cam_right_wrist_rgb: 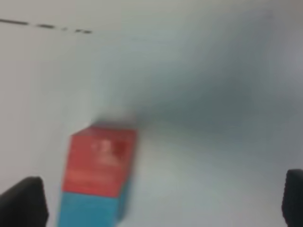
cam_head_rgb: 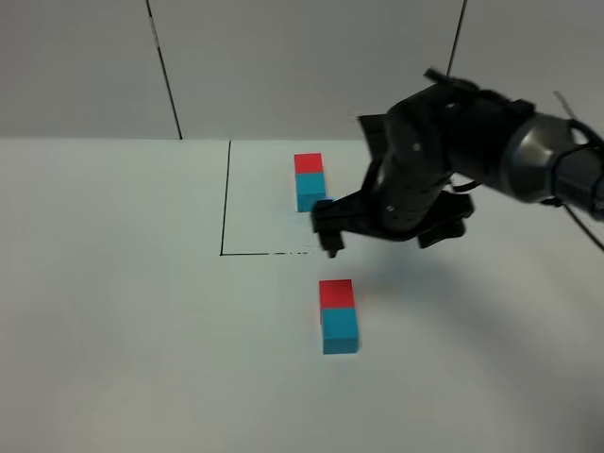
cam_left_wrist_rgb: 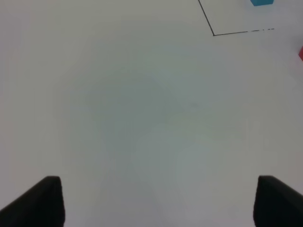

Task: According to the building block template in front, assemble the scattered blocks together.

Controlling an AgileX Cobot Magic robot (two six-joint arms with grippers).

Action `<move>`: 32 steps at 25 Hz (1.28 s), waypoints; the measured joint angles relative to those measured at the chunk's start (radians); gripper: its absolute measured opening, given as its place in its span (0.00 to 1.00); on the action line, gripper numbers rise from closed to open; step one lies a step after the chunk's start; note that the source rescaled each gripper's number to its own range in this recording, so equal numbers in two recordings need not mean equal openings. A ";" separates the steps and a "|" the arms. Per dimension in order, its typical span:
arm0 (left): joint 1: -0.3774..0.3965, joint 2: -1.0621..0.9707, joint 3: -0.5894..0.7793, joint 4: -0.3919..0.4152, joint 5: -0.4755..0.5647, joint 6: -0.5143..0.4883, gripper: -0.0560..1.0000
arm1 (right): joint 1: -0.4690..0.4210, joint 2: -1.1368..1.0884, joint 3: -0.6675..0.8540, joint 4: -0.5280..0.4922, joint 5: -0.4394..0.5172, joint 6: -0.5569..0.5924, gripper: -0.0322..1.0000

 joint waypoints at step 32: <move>0.000 0.000 0.000 0.000 0.000 0.000 0.71 | -0.508 -1.710 1.042 -0.048 0.113 -0.248 1.00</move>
